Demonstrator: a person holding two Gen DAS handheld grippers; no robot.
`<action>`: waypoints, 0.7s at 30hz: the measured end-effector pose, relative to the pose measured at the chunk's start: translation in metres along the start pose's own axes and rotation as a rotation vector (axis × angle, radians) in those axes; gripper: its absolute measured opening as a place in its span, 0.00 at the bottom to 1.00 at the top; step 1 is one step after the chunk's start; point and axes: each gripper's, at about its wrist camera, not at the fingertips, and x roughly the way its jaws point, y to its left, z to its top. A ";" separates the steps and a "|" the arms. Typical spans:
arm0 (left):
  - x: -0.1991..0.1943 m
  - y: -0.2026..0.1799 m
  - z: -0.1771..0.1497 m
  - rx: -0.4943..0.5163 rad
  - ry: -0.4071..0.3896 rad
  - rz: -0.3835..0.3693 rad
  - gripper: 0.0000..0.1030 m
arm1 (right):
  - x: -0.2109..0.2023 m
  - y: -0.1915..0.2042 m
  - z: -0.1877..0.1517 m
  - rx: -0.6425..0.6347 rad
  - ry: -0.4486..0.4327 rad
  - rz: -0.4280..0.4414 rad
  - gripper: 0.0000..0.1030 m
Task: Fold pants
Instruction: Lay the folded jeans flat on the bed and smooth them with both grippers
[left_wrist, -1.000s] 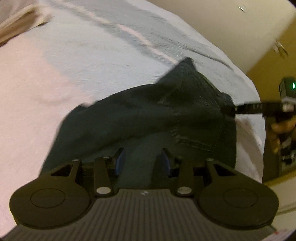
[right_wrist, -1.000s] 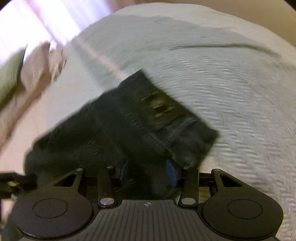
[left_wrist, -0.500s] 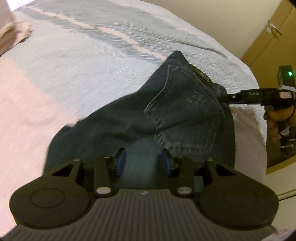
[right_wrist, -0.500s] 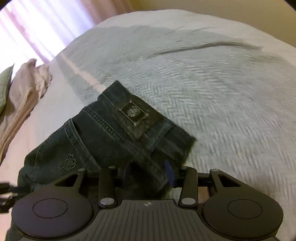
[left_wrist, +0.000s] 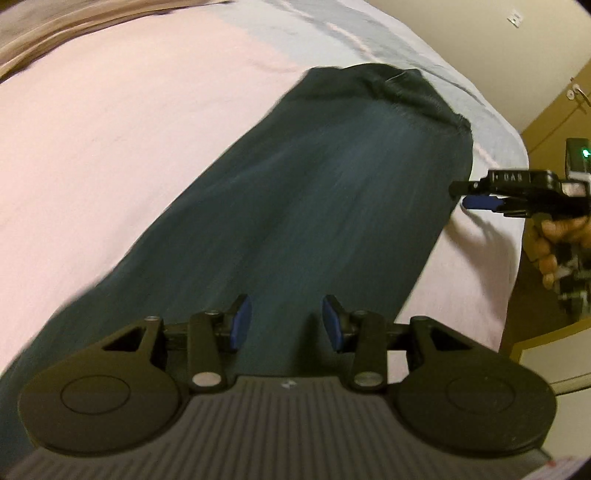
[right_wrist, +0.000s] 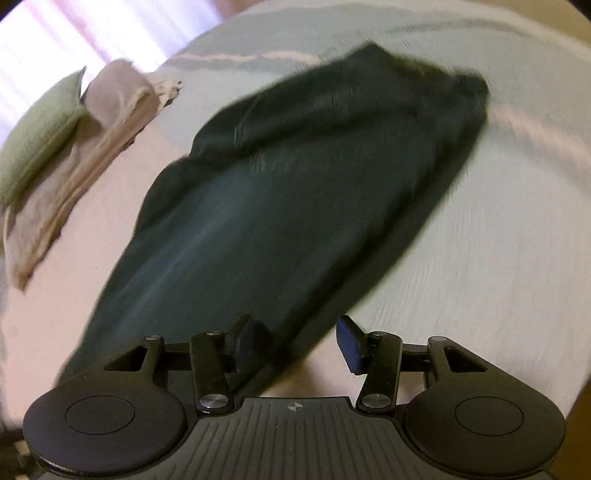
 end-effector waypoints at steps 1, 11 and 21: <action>-0.016 0.012 -0.016 -0.001 -0.006 0.013 0.36 | -0.005 0.004 -0.011 0.031 -0.003 0.005 0.46; -0.116 0.077 -0.090 -0.129 -0.023 0.191 0.41 | -0.055 0.081 -0.066 -0.152 0.076 0.016 0.56; -0.164 0.096 -0.134 -0.288 -0.003 0.362 0.47 | -0.045 0.146 -0.137 -0.431 0.293 0.141 0.69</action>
